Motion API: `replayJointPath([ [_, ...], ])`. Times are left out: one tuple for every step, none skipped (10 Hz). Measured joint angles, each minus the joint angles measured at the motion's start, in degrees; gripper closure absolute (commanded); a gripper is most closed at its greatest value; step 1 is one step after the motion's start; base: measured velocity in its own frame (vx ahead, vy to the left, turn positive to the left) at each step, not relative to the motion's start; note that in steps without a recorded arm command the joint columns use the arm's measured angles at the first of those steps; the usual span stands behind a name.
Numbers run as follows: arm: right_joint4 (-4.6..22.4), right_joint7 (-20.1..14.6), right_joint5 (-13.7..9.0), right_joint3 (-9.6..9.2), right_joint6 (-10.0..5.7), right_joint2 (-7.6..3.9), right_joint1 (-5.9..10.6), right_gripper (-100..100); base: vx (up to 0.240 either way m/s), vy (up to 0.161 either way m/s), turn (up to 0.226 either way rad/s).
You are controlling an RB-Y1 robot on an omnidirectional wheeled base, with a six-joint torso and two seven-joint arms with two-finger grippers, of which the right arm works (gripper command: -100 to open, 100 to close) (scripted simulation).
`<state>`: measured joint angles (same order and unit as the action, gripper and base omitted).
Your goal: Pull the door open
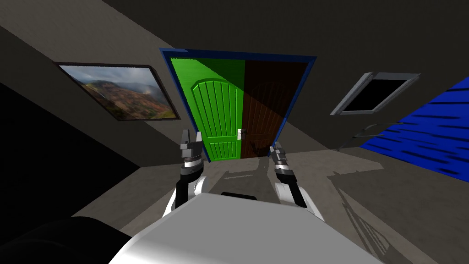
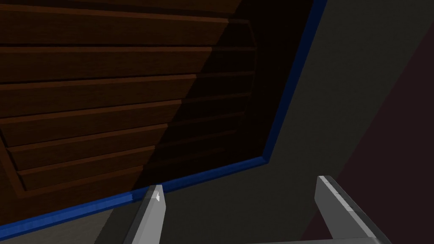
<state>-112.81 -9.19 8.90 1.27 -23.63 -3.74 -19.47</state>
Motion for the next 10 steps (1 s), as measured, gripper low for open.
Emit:
replayJointPath([
  [1.1, -0.5, 0.4, -0.05, 0.12, -0.08, 0.29, -100, 0.096, 0.025, 0.053],
  [2.2, -1.1, 0.6, 0.06, 0.35, -0.34, 0.78, -100, 0.105, 0.017, 0.052],
  [3.6, -1.7, 0.9, 0.23, 0.58, -0.62, 1.41, -100, 0.097, 0.011, 0.057],
  [4.7, -2.3, 1.2, 0.33, 0.76, -0.89, 1.77, -100, 0.106, 0.012, 0.065],
  [6.4, -2.8, 1.5, 0.44, 0.84, -0.98, 2.57, -100, 0.143, 0.014, 0.098],
  [8.3, -3.5, 1.9, 0.54, 0.93, -1.22, 3.16, -100, 0.155, 0.037, 0.090],
  [9.4, -4.4, 2.3, 0.59, 1.45, -1.56, 3.60, -100, 0.148, 0.030, 0.056],
  [10.4, -4.9, 2.8, 0.51, 1.93, -1.57, 3.99, -100, 0.116, 0.027, 0.053],
  [11.5, -5.3, 3.2, 0.44, 2.21, -1.50, 4.39, -100, 0.099, 0.021, 0.052],
  [13.0, -5.8, 3.5, 0.53, 2.23, -1.62, 4.89, -100, 0.090, 0.022, 0.064],
])
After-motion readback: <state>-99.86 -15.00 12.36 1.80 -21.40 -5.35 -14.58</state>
